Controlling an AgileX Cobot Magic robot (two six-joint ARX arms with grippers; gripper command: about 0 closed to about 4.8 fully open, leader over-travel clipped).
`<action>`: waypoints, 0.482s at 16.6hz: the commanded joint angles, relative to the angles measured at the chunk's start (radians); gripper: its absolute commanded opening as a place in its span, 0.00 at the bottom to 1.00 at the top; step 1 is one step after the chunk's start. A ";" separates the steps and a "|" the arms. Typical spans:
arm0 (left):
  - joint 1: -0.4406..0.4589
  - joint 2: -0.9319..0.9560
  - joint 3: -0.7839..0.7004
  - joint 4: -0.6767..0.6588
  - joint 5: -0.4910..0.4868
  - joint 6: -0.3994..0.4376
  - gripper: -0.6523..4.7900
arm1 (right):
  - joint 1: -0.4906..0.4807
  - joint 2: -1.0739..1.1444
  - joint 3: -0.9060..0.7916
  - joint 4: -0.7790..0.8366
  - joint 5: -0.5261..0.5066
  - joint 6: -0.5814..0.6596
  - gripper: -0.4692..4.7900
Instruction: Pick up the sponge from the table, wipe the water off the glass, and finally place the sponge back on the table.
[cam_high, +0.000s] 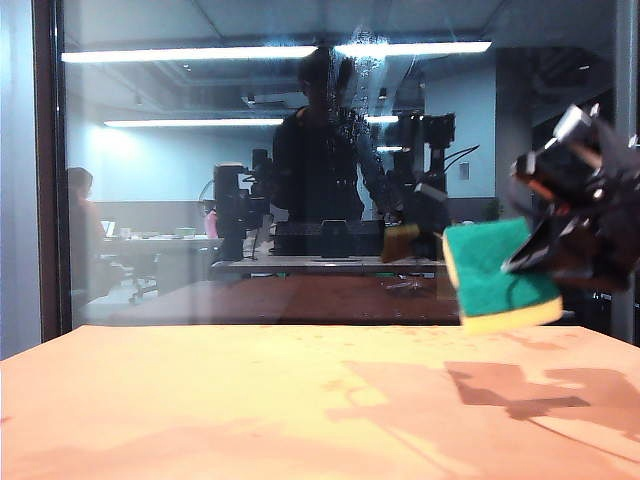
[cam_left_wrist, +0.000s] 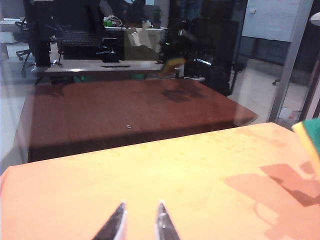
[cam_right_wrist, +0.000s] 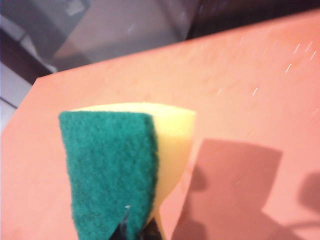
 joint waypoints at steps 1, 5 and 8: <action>0.000 0.000 0.004 0.013 0.004 0.000 0.26 | 0.016 0.119 0.020 0.152 -0.063 0.098 0.07; 0.000 0.000 0.004 0.013 0.004 0.000 0.26 | 0.078 0.220 0.090 0.167 -0.066 0.117 0.07; 0.000 0.000 0.004 0.013 0.004 0.000 0.26 | 0.151 0.281 0.161 0.124 -0.065 0.119 0.07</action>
